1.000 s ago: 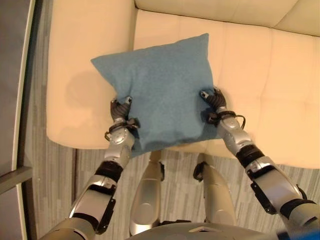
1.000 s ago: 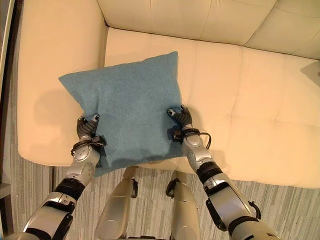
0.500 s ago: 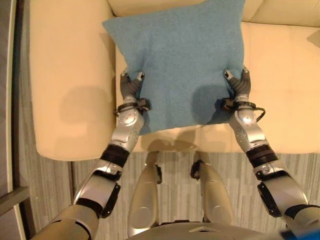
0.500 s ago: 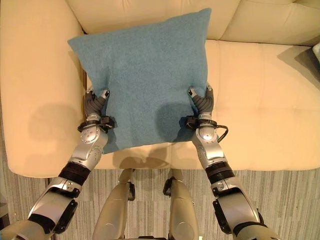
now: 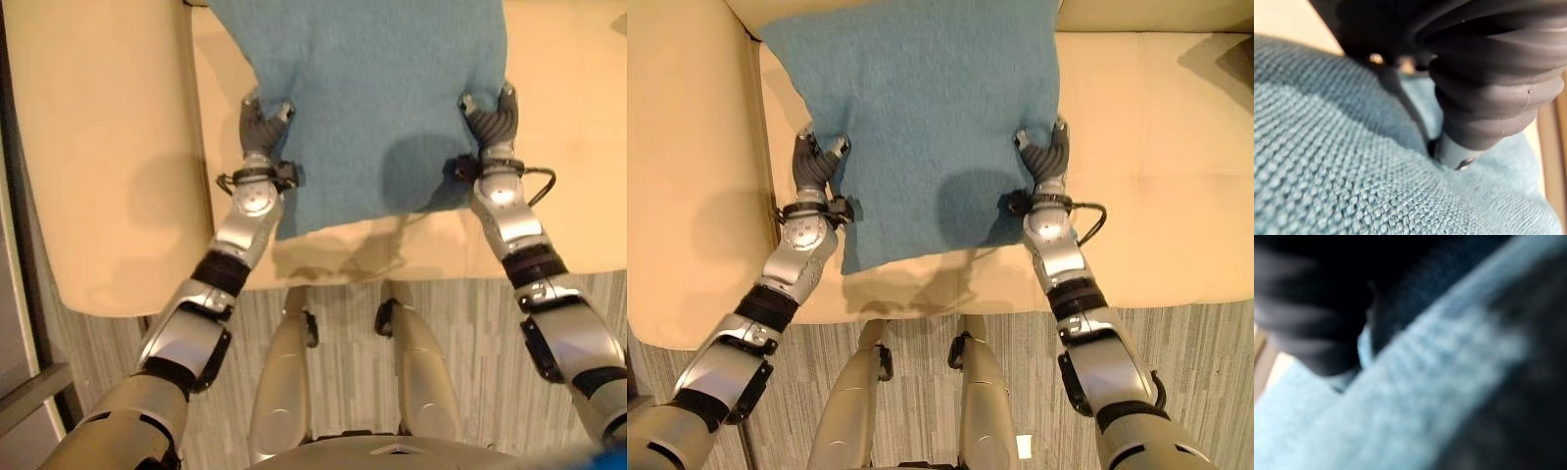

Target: Pick up all the scattered cushions and arrange them neatly on the sofa.

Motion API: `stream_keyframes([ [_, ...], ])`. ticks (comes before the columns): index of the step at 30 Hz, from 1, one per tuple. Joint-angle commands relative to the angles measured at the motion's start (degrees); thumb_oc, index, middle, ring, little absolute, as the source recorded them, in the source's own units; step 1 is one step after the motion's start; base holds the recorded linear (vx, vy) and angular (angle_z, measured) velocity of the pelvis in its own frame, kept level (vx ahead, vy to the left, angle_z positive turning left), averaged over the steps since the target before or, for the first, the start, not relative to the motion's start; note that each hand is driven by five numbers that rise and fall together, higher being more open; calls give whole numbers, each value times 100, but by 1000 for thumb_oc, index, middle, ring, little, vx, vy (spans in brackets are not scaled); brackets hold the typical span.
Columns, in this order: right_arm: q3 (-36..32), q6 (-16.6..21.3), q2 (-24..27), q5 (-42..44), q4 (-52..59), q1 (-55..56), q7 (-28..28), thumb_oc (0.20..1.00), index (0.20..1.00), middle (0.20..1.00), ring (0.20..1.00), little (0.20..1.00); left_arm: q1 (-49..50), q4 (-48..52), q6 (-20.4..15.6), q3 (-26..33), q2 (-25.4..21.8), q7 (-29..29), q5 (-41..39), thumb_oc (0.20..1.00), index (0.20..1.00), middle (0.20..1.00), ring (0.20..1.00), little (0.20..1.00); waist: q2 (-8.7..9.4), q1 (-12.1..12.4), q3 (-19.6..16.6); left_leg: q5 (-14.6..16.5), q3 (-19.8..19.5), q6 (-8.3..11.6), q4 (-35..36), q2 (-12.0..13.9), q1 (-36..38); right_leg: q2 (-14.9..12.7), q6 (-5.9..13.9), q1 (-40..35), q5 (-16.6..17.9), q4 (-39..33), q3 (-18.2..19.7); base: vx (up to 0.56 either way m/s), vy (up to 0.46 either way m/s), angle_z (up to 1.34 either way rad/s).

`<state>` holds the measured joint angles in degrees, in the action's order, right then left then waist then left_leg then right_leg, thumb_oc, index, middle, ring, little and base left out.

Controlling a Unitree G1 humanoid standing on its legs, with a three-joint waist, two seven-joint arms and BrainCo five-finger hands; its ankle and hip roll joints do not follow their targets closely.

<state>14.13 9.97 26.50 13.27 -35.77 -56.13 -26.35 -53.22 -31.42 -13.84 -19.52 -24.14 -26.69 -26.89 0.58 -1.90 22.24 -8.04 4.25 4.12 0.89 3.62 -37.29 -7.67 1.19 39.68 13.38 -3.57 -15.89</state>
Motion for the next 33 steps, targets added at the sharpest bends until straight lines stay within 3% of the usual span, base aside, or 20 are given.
stream_keyframes([
  [1, 379, 449, -119, -415, 301, -643, -148, 200, 200, 200, 200, 200, -709, 159, -473, -361, 77, -56, 658, 200, 200, 200, 200, 200, -43, 43, -544, 681, -3, 328, -572, 33, -47, -209, 903, -137, -1163, 903, -14, -34, -15, 6],
  [2, 404, 444, -91, -440, 256, -771, -189, 200, 200, 200, 200, 200, -842, 96, -496, -348, 47, -96, 653, 200, 200, 200, 200, 200, -25, 35, -530, 515, 29, 291, -532, 3, -143, -233, 863, -37, -1006, 867, -45, 35, -15, 6],
  [3, 408, 444, -94, -438, 247, -781, -188, 200, 200, 200, 200, 200, -849, 87, -496, -347, 45, -95, 650, 200, 200, 200, 200, 200, -40, 43, -573, 643, -17, 330, -500, 26, -78, -199, 914, -83, -1131, 867, 0, 39, -16, 3],
  [5, 518, 425, -46, -449, 95, -1051, -236, 200, 200, 200, 200, 200, -1121, -66, -540, -391, 7, -171, 619, 200, 200, 200, 200, 200, -38, 51, -636, 569, -40, 333, -351, 26, -124, -180, 938, -2, -1096, 788, 21, 93, -7, 3],
  [7, 630, 393, -69, -468, -39, -1334, -333, 200, 200, 200, 200, 200, -1485, -288, -521, -519, -83, -223, 653, 200, 200, 200, 200, 200, -18, 42, -673, 324, -12, 311, -173, -10, -240, -180, 918, 136, -905, 677, 11, 20, 3, 1],
  [8, 631, 394, -73, -467, -48, -1344, -332, 200, 200, 200, 200, 200, -1496, -302, -524, -522, -85, -221, 648, 200, 200, 200, 200, 200, -28, 53, -713, 449, -56, 349, -127, 13, -164, -146, 968, 83, -1033, 670, 62, -40, 11, 4],
  [9, 675, 401, -91, -538, -83, -1555, -438, 200, 200, 200, 200, 200, -1805, -470, -520, -599, -160, -276, 679, 200, 200, 200, 200, 200, -19, 48, -711, 235, -22, 331, -18, -13, -244, -147, 951, 198, -867, 623, 30, 38, -5, 4],
  [12, 770, 443, -121, -721, -192, -1876, -661, 200, 200, 200, 200, 200, -2315, -842, -505, -760, -264, -416, 849, 200, 200, 200, 200, 200, -20, 53, -787, 80, -44, 367, 234, -20, -274, -95, 994, 291, -807, 524, 63, -3, 3, 7],
  [20, 1142, 351, -286, -1223, -509, -2529, -1196, 200, 200, 200, 200, 200, -3118, -1227, -575, -996, -172, -663, 924, 200, 200, 200, 200, 200, -77, 98, -1005, -68, -121, 457, 411, -15, -567, -1, 1078, 577, -650, 269, 37, 6, -2, 1],
  [28, 1258, 209, -362, -1011, -1163, -2772, -1245, 200, 200, 200, 200, 200, -3364, -1792, -419, -1028, -72, -677, 842, 200, 200, 200, 200, 200, -89, 140, -1157, -149, -123, 480, 411, -30, -904, 4, 1132, 851, -491, 96, 66, 0, 0, 0],
  [29, 1315, 172, -343, -917, -1279, -2814, -1159, 213, 213, 213, 213, 213, -3418, -1906, -394, -1024, -33, -635, 761, 1000, 1000, 1000, 1000, 1000, -81, 138, -1175, -157, -123, 480, 411, -34, -943, 7, 1131, 885, -475, 87, 69, 0, 0, 0],
  [30, 1380, 124, -334, -838, -1377, -2828, -1076, 213, 213, 213, 213, 213, -3437, -1995, -367, -1024, 1, -603, 675, 1000, 1000, 1000, 1000, 1000, -71, 140, -1178, -157, -124, 476, 411, -34, -967, 4, 1129, 899, -466, 75, 66, 0, 0, 0],
  [31, 1446, 101, -328, -671, -1485, -2839, -949, 815, 815, 815, 815, 815, -3464, -2064, -343, -1029, 16, -563, 592, 1000, 1000, 1000, 1000, 1000, -68, 155, -1175, -167, -130, 474, 411, -36, -983, 2, 1129, 929, -449, 75, 70, 0, 0, 0],
  [32, 1505, 71, -273, -593, -1524, -2854, -875, 1000, 1000, 1000, 1000, 1000, -3451, -2074, -310, -1045, 9, -526, 559, 1000, 1000, 1000, 1000, 1000, -69, 159, -1169, -178, -118, 476, 411, -32, -992, 1, 1130, 938, -447, 71, 72, 0, 0, 0],
  [33, 1507, 72, -271, -589, -1528, -2857, -872, 1000, 1000, 1000, 1000, 1000, -3453, -2074, -310, -1043, 9, -525, 558, 1000, 1000, 1000, 1000, 1000, -70, 161, -1168, -178, -117, 476, 411, -32, -992, 1, 1130, 939, -447, 71, 73, 0, 0, 0],
])
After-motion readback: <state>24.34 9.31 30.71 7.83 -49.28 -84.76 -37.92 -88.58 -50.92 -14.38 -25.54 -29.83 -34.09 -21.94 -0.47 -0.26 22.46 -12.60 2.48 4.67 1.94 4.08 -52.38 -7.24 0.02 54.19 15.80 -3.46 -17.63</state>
